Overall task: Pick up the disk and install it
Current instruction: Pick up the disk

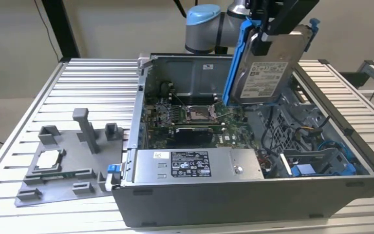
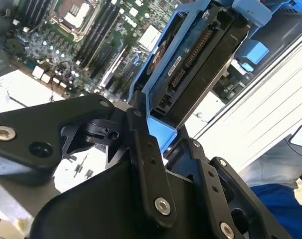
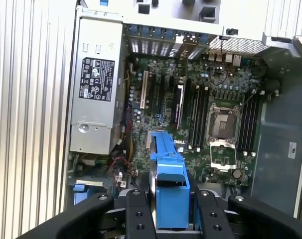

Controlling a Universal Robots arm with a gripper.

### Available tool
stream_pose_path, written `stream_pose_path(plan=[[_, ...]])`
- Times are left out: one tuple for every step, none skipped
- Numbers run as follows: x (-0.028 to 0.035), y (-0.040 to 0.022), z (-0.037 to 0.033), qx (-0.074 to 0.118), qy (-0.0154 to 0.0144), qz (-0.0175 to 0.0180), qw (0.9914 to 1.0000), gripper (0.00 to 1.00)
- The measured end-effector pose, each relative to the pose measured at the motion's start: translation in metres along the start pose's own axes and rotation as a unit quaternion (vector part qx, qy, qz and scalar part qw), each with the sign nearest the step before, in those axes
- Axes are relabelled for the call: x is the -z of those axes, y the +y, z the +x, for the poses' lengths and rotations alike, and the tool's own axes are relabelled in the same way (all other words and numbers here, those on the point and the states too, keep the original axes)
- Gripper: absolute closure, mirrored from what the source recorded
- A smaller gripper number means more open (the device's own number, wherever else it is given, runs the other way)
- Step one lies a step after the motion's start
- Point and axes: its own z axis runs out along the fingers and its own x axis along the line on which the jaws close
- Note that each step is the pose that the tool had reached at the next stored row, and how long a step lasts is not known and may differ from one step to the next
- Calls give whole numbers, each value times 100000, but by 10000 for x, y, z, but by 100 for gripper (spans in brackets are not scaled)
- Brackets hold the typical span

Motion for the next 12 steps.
stream_pose_path(plan=[[0,1,29,2,-23,94,100000,100],[-1,3,57,10,-35,242,100000,100],[-3,6,77,17,-17,484,99999,100],[-7,7,96,30,13,871,99996,100],[-10,7,108,57,46,1274,99992,100],[-13,8,119,80,86,1703,99985,100],[-17,8,125,53,125,2109,99978,100],[-18,8,127,-47,225,2384,99971,100],[-20,8,130,-124,305,2458,99969,100],[-22,7,133,-219,424,2491,99968,100],[-24,5,135,-326,534,2501,99967,100],[-26,3,137,-435,633,2505,99966,100]])
